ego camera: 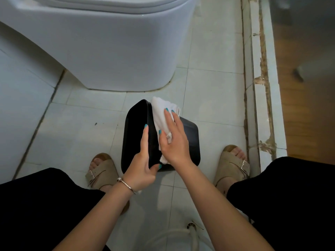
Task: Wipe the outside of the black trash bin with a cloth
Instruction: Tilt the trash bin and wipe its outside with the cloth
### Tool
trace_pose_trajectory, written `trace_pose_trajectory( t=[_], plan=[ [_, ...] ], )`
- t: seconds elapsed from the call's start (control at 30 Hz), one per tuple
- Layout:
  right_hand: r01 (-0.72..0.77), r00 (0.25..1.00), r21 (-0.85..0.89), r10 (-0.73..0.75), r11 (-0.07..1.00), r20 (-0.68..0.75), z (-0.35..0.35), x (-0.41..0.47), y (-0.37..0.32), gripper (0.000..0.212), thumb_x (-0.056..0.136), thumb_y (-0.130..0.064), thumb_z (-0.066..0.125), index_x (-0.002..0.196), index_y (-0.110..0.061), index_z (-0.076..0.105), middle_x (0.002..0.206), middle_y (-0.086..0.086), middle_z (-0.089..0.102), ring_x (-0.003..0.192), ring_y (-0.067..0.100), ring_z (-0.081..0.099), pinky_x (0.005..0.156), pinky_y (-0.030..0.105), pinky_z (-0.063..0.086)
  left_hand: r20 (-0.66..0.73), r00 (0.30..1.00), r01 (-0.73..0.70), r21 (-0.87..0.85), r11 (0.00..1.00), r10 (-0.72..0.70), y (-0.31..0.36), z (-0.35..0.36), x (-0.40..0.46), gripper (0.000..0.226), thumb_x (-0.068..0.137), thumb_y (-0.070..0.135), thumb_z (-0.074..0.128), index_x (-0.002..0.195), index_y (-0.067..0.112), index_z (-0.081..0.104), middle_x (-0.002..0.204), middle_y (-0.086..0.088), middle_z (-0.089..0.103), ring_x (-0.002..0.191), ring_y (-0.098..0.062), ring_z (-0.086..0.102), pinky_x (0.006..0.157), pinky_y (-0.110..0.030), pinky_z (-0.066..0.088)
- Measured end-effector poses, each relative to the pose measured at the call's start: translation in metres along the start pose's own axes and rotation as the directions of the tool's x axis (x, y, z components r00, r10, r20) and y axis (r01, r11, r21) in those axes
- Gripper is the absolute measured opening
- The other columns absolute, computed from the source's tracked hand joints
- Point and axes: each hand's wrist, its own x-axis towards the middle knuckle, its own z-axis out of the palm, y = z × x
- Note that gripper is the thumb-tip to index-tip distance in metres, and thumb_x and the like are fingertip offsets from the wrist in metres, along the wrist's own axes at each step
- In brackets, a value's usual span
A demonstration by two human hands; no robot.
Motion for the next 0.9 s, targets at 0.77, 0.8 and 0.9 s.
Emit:
trace_pose_trajectory(
  t=[0.77,0.8,0.9],
  plan=[
    [-0.493,0.866,-0.088,0.479,0.866,-0.142,-0.02,0.013,0.072,0.061,0.098,-0.019,0.041,0.152,-0.035,0.02,0.16,-0.005,0.019,0.141,0.017,0.03,0.098,0.032,0.036,0.013,0.999,0.037,-0.032,0.999,-0.037,-0.003,-0.005,0.001,0.115,0.082,-0.004,0.065,0.146,0.041,-0.02,0.124,0.042,0.027,0.102,0.028,0.044,0.089,-0.002,0.038],
    [-0.481,0.873,-0.089,0.467,0.872,-0.138,-0.018,0.012,0.068,0.061,0.097,-0.018,0.041,0.152,-0.035,0.02,0.16,-0.005,0.019,0.141,0.016,0.03,0.097,0.031,0.036,0.009,1.0,0.027,-0.019,0.999,-0.027,-0.002,-0.005,0.001,0.115,0.082,-0.003,0.066,0.146,0.04,-0.02,0.124,0.037,0.033,0.101,0.02,0.051,0.089,-0.007,0.042],
    [-0.436,0.895,-0.058,0.426,0.898,-0.133,-0.014,0.008,0.054,0.062,0.097,-0.018,0.042,0.152,-0.034,0.02,0.159,-0.006,0.021,0.141,0.017,0.031,0.099,0.03,0.036,-0.011,1.0,-0.022,0.054,0.998,0.023,0.001,-0.004,0.004,0.117,0.082,0.001,0.067,0.144,0.043,-0.024,0.112,0.008,0.049,0.079,-0.018,0.065,0.076,-0.037,0.056]
  ],
)
